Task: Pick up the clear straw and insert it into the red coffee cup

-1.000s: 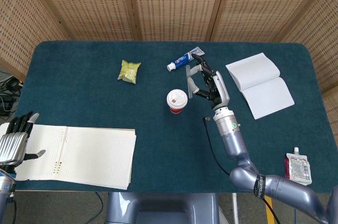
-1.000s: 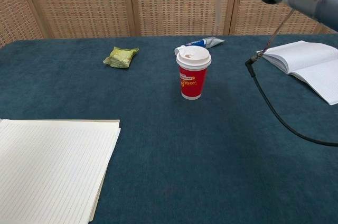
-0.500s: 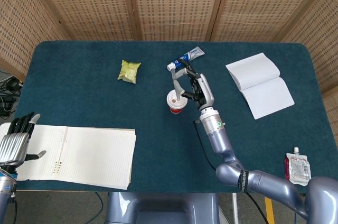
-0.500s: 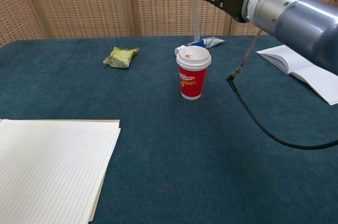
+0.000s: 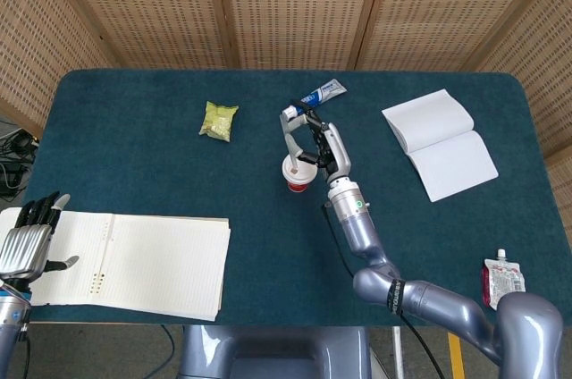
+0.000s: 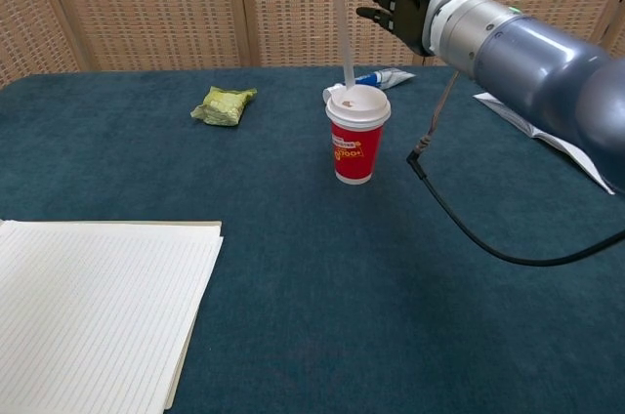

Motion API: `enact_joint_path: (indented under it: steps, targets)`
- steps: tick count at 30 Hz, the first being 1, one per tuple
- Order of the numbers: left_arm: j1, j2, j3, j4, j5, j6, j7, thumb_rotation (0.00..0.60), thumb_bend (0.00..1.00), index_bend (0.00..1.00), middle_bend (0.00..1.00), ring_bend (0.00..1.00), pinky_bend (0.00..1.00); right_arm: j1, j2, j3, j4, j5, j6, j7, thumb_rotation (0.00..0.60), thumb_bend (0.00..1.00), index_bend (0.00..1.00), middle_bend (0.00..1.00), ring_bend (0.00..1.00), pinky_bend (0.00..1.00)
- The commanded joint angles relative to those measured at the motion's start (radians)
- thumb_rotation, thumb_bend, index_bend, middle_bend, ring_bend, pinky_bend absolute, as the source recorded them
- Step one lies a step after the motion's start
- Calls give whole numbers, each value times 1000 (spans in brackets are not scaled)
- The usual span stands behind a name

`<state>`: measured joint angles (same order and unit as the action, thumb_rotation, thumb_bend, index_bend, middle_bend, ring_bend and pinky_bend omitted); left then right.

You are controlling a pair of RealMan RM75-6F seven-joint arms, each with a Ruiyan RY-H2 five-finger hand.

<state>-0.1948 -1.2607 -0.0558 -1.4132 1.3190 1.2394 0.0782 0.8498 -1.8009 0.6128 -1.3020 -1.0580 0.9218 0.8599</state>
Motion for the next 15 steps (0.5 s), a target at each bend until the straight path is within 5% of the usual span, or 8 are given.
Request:
enact_joint_path:
  steps: [1, 15]
  targets:
    - [-1, 0, 0, 1, -3, -3, 0, 600, 0, 0, 0, 0, 0, 5, -6, -3, 10, -4, -6, 4, 600, 610, 614, 206, 0, 0]
    - [-3, 2, 1, 7, -12, -13, -3, 600, 0, 0, 0, 0, 0, 21, -33, -11, 69, -15, -33, 31, 600, 610, 614, 206, 0, 0]
